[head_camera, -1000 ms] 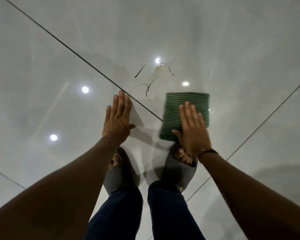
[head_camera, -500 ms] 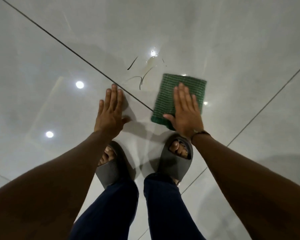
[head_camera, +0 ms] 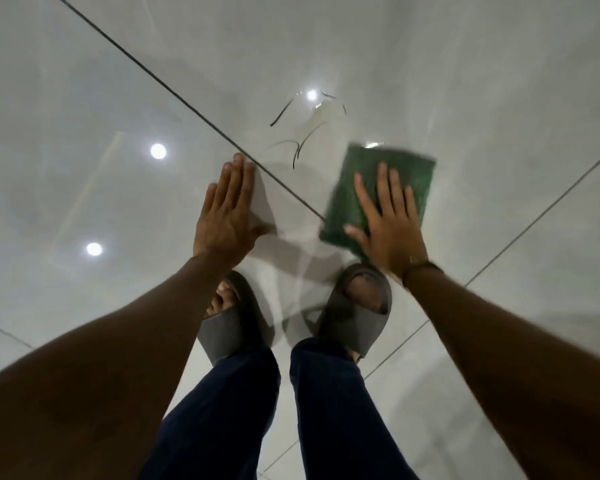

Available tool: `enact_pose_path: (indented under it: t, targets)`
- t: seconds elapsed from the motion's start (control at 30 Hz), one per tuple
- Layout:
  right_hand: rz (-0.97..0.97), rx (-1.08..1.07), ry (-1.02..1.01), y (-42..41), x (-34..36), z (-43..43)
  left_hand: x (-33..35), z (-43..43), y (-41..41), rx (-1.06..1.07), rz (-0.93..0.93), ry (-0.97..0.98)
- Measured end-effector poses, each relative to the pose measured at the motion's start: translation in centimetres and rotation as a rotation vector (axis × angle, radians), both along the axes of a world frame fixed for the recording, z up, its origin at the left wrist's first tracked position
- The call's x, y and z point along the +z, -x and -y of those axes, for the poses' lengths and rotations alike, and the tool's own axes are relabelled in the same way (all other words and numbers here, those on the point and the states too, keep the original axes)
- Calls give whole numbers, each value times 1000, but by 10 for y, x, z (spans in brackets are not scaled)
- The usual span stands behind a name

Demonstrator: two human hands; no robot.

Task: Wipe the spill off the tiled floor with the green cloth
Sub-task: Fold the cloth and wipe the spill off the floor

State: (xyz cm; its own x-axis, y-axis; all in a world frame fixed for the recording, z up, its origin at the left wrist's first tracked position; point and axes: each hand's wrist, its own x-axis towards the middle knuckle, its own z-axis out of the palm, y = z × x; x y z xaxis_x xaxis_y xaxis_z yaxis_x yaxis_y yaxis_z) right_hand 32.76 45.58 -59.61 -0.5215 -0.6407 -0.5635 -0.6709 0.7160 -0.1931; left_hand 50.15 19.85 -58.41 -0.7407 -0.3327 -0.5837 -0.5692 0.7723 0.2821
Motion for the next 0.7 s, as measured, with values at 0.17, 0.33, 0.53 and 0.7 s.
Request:
enact_pose_path:
  t: [0.17, 0.33, 0.53, 0.7]
  targets:
    - [-59, -232, -23, 40, -6, -30, -9, 6, -6, 74, -28, 46]
    - [-270, -420, 57, 82, -35, 98, -12, 14, -7, 64, -43, 34]
    - [-96, -69, 4, -38, -8, 48, 7, 25, 6, 141, 28, 51]
    - [-311, -539, -131, 32, -17, 56, -8, 32, -4, 140, 17, 42]
